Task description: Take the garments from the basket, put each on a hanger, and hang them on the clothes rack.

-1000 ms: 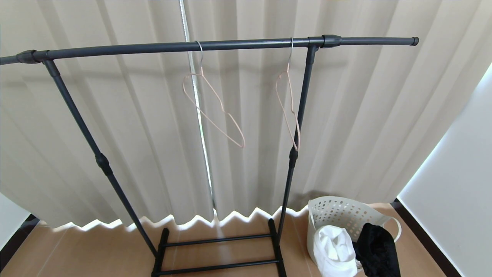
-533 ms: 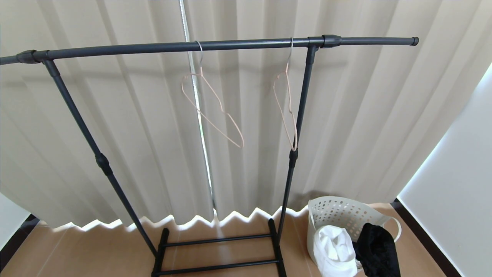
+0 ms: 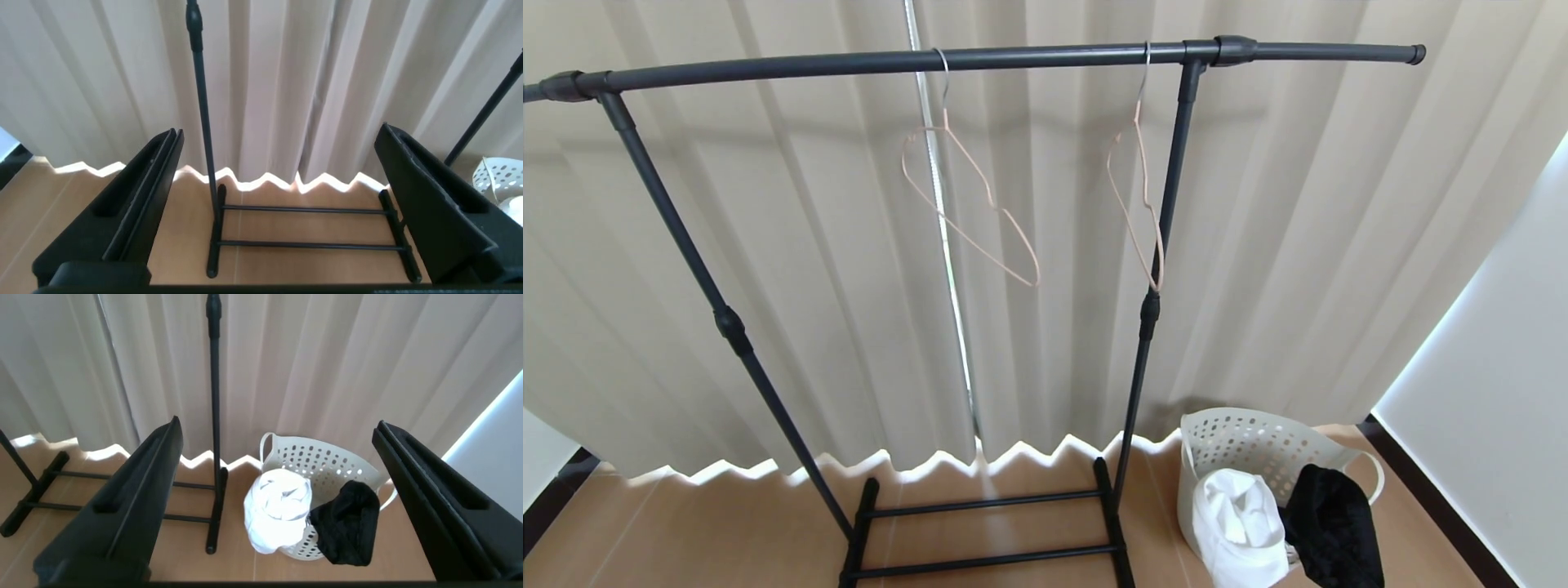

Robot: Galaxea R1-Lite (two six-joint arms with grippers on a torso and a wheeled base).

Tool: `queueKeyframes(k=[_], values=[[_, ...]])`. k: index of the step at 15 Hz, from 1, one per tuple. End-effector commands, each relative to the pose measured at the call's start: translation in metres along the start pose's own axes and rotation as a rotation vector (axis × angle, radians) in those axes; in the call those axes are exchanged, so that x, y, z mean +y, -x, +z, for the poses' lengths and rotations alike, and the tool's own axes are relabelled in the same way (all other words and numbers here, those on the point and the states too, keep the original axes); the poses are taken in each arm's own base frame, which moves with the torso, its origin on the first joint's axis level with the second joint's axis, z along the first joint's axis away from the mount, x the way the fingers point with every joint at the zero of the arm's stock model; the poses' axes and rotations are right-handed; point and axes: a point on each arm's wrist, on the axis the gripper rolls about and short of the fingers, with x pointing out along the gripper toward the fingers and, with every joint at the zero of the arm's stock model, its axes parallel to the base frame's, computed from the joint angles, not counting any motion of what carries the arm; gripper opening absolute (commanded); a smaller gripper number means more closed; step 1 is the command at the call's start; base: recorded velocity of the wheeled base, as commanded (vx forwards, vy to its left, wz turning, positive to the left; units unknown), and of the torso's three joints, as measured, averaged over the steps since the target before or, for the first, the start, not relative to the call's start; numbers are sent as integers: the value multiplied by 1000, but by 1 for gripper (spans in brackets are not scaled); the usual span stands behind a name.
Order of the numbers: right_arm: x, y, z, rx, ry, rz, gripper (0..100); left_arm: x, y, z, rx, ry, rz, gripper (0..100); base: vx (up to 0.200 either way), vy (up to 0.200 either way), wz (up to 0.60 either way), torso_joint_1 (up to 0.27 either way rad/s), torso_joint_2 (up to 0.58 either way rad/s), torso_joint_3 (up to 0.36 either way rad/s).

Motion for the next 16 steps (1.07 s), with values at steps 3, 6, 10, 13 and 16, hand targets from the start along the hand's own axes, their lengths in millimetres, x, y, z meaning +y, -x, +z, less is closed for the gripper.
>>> queueKeyframes(k=[3,6,10,13,16], values=[[0,0,0,-1,3,1,100,0,0,0,2,0,0,100,0,0,0,-199,522,331],[0,0,0,-1,3,1,100,0,0,0,2,0,0,100,0,0,0,-173,497,318],[0,0,0,-1,2,1,100,0,0,0,2,0,0,100,0,0,0,-154,488,331],[0,0,0,-1,2,1,100,0,0,0,3,-2,2,100,0,0,0,-124,471,339],[0,0,0,-1,2,1,100,0,0,0,3,-2,0,100,0,0,0,-85,429,333]])
